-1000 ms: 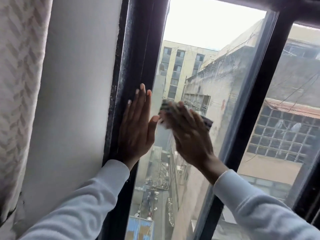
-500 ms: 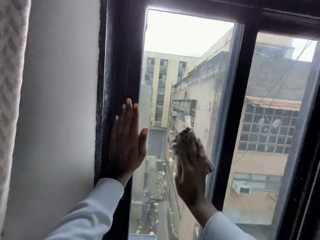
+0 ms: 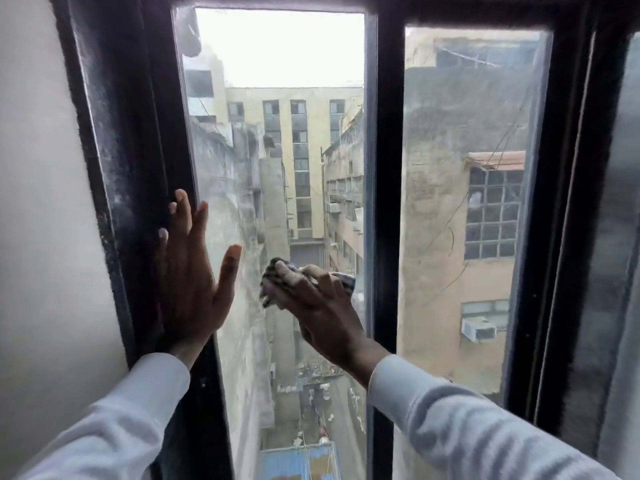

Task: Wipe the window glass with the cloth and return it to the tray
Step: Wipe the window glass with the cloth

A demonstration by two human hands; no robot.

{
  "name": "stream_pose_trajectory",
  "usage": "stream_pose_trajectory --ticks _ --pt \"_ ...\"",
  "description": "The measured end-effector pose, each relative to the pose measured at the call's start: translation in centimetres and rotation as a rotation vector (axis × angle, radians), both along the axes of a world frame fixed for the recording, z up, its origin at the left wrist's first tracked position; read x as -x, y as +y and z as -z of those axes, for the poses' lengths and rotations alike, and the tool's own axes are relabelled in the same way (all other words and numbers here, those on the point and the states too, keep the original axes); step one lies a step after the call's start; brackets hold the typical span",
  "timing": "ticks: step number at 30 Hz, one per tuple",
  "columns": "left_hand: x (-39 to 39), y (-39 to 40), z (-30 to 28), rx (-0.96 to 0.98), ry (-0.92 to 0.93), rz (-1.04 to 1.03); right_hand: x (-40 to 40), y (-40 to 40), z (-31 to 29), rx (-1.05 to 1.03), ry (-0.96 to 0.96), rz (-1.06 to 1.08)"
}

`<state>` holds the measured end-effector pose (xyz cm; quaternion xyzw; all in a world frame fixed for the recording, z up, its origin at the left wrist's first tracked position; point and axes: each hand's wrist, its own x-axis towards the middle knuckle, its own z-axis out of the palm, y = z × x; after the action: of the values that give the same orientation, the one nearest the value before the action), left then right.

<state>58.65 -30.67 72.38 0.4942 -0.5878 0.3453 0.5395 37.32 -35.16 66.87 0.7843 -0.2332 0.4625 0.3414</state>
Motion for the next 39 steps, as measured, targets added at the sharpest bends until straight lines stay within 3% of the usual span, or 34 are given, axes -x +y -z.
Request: stream_pose_trajectory --ticks 5,8,13,15,17,19,21,24,26,28,31,33,34,36,38,39 --pt "10.8 0.6 -2.2 -0.08 -0.337 -0.057 8.5 0.8 -3.1 0.015 -0.231 -0.078" --pt "17.3 -0.2 -3.6 -0.185 -0.542 -0.039 16.7 -0.8 -4.7 0.063 -0.38 0.061" --pt "20.3 -2.4 -4.0 -0.258 -0.657 -0.211 23.9 -5.8 -4.4 -0.164 -0.622 0.267" --pt "20.0 -3.0 -3.9 -0.194 -0.683 -0.3 23.6 -6.2 -1.4 -0.223 -0.55 0.297" --pt "19.5 -3.4 -3.7 -0.125 -0.71 -0.365 22.0 -5.7 0.8 -0.238 -0.352 0.281" --pt "19.4 -3.8 -3.6 -0.097 -0.74 -0.404 20.9 -6.1 -1.5 -0.146 -0.125 0.241" --pt "19.5 -4.1 -3.6 -0.101 -0.756 -0.436 20.3 -7.3 -7.0 -0.01 -0.027 0.24" --pt "19.4 -4.3 -3.4 -0.143 -0.758 -0.452 21.1 -8.4 -12.3 0.039 -0.292 0.249" --pt "19.2 -4.3 -3.3 -0.171 -0.776 -0.45 21.3 -7.8 -10.0 -0.058 -0.602 0.251" --pt "19.0 -4.3 -3.4 -0.176 -0.804 -0.468 20.2 -6.3 -4.5 -0.155 -0.716 0.267" --pt "18.8 -4.2 -3.7 -0.188 -0.827 -0.475 18.4 -5.3 -0.6 -0.16 -0.343 0.224" --pt "18.8 -4.3 -3.8 -0.192 -0.827 -0.462 19.4 -6.9 -4.9 -0.007 -0.102 0.21" --pt "18.7 -4.4 -3.8 -0.19 -0.822 -0.453 20.1 -7.9 -7.3 0.047 -0.083 0.213" --pt "18.6 -4.4 -3.8 -0.2 -0.801 -0.419 21.9 -8.9 -9.4 0.037 -0.276 0.224" --pt "18.3 -4.5 -3.6 -0.204 -0.794 -0.411 22.1 -7.9 -5.5 -0.098 -0.582 0.23" --pt "18.3 -4.5 -3.6 -0.208 -0.795 -0.415 21.6 -7.1 -1.9 -0.174 -0.615 0.233"
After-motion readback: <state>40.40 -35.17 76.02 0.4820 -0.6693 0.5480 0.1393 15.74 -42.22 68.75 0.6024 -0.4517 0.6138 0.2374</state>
